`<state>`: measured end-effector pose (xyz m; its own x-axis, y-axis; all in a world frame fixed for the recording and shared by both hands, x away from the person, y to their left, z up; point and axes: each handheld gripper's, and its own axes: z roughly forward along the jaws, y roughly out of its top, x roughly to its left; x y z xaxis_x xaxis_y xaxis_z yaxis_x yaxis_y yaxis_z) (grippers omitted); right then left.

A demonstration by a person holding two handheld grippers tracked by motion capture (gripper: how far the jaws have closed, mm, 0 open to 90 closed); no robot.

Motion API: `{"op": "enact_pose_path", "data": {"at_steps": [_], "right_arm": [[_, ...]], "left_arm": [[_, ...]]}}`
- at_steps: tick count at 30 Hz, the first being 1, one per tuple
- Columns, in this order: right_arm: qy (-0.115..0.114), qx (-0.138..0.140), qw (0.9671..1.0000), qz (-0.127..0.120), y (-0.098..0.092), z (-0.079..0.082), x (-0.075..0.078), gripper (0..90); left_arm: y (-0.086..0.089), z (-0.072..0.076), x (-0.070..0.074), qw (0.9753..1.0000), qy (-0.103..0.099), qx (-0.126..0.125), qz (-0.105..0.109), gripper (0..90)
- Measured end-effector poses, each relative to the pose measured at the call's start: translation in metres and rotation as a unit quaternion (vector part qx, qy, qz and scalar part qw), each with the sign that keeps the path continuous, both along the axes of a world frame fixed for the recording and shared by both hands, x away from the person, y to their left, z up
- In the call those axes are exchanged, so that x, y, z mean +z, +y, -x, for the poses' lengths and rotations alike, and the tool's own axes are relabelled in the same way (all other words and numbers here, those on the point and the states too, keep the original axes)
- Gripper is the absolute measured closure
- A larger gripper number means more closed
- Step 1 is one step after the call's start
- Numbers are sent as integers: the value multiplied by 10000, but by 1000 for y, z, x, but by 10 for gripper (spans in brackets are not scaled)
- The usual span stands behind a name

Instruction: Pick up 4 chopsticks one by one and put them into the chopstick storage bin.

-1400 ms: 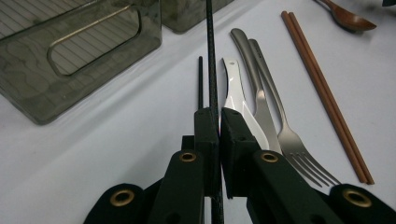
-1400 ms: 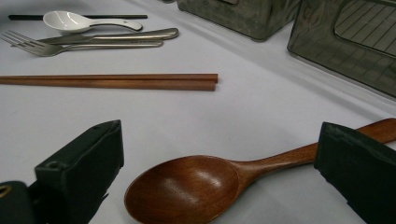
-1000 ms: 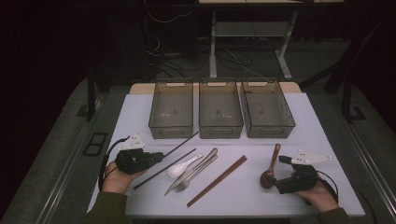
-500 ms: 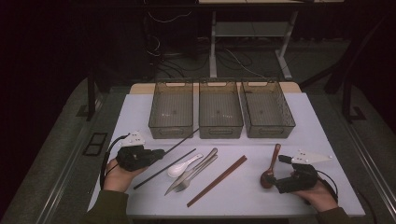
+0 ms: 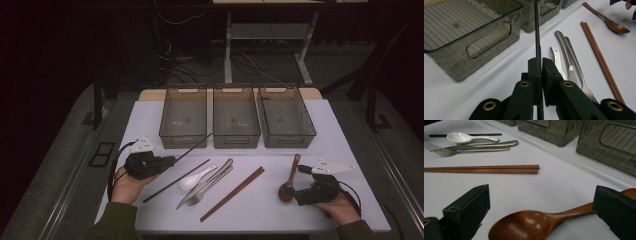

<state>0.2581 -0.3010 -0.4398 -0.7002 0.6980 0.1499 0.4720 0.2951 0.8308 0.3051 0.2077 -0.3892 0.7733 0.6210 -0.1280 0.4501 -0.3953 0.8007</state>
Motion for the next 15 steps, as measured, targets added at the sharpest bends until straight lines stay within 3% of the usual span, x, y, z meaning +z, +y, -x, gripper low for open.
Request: {"op": "enact_pose_path", "data": {"at_steps": [15], "right_arm": [[27,57,10000,-35,4,-5,1,13]], "left_arm": [[-6,-19,9,9999,-79,104,2,855]]}}
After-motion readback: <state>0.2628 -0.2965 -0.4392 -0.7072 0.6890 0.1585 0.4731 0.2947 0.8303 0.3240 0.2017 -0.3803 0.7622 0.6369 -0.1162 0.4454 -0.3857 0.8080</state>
